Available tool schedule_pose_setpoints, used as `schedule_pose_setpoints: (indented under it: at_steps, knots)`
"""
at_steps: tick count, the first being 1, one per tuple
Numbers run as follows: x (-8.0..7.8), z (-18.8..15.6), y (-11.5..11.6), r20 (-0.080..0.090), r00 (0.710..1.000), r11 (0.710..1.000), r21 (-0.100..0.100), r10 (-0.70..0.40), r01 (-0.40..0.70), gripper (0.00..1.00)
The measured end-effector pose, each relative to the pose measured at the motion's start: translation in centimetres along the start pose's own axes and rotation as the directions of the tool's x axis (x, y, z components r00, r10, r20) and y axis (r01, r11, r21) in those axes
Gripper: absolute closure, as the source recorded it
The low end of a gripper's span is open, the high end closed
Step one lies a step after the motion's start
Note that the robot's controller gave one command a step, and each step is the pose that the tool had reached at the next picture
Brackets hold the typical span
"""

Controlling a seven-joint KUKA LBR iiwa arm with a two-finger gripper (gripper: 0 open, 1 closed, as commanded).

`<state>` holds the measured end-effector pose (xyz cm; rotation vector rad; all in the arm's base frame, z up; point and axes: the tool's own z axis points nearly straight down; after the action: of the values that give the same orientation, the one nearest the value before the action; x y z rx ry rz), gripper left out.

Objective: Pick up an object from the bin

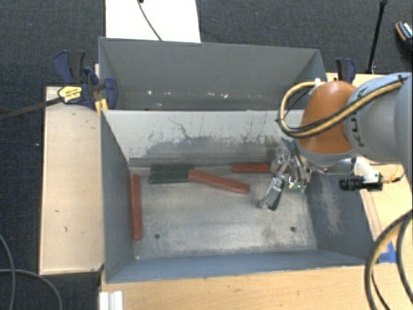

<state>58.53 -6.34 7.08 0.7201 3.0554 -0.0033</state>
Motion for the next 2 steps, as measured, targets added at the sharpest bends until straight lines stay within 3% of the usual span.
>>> schedule_pose_setpoints:
  at_steps: [1, 2]
  knots:
    - [2.0, -0.7, -4.1, -0.003, 0.999, 0.999, 0.0, -0.05, 0.05, 0.0]
    - [0.0, 0.0, 0.7, 0.002, 0.992, 0.992, -0.004, -0.128, 0.128, 0.0]
